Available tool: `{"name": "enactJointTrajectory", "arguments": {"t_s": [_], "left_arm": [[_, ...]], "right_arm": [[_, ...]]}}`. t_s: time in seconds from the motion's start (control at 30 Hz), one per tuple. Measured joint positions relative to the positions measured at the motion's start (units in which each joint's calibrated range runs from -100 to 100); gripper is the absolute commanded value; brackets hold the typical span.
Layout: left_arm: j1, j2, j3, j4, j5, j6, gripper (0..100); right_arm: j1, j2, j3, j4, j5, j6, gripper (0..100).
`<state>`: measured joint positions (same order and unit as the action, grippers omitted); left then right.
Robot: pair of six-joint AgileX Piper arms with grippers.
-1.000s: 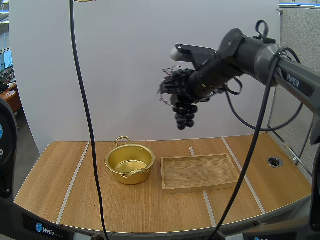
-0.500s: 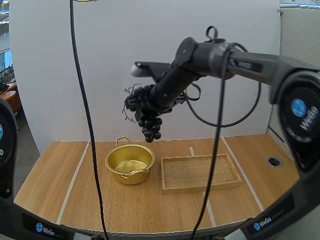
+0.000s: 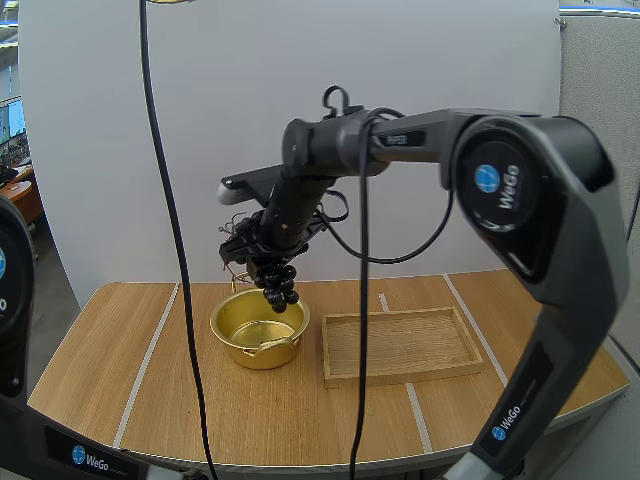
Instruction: Open the pot, put the grape inside, and close it
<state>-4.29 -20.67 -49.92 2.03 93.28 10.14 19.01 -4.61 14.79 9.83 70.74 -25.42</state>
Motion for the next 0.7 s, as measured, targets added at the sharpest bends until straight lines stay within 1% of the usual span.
{"name": "enactJointTrajectory", "arguments": {"t_s": [0.3,0.43,0.57,0.7], "left_arm": [[0.0,0.0,0.0,0.0,0.0,0.0,0],[0.0,0.0,0.0,0.0,0.0,0.0,0],[0.0,0.0,0.0,0.0,0.0,0.0,0],[0.0,0.0,0.0,0.0,0.0,0.0,0]], "right_arm": [[0.36,4.02,-0.93,-0.33,-2.2,0.57,0],[0.36,7.76,-0.92,-0.89,-4.38,0.7,0],[0.36,13.58,-0.95,-1.67,-5.48,0.7,0],[0.36,15.25,-1.06,-1.67,-6.47,0.7,0]]}}
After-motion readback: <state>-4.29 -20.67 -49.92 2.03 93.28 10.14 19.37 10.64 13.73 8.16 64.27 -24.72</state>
